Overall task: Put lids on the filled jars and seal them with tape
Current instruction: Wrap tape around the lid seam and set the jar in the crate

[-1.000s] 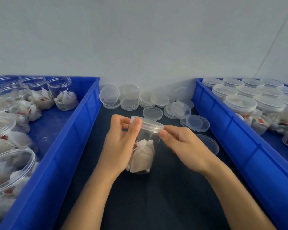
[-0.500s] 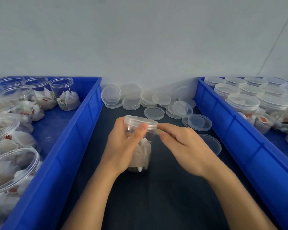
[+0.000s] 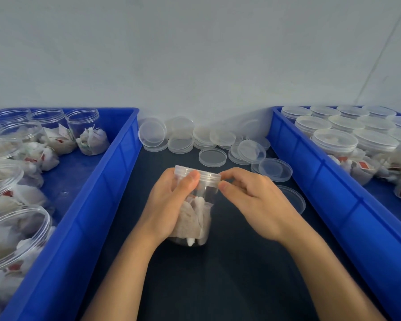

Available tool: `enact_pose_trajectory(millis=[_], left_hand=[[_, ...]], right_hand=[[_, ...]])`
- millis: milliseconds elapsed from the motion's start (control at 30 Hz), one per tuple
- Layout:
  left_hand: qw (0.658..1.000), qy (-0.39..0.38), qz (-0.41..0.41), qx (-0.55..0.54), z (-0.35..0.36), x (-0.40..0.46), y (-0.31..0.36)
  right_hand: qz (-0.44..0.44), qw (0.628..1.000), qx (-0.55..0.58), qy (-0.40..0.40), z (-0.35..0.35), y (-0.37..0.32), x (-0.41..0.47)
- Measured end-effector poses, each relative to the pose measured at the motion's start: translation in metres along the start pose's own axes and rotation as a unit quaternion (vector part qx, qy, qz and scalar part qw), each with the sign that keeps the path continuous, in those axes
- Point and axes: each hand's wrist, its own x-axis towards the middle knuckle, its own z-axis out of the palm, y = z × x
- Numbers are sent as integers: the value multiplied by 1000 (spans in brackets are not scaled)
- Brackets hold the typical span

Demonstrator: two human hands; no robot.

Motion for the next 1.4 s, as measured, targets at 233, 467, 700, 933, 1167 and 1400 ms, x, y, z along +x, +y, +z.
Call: enact_pose_trajectory(millis=[233,467,700,933,1167,1400], left_hand=[[1000,-26,-12,13,-1,-2,4],[997,6,40,68,4,-4,10],[987,71,82,121,7,-4,7],[964,134,123,194,15,-11,7],[955,164,137,204,13,-9,8],[948,177,147,222,6,-6,8]], right_hand=[[3,1000,-2,5,5,2,2],[-25,998,-43,39,8,0,-1],[-60,992,-71,85,18,-6,-2],[-18,999,-34,29,17,-4,-1],[-36,998,34,47,19,-7,-2],[-14,997,-67,29,13,-9,0]])
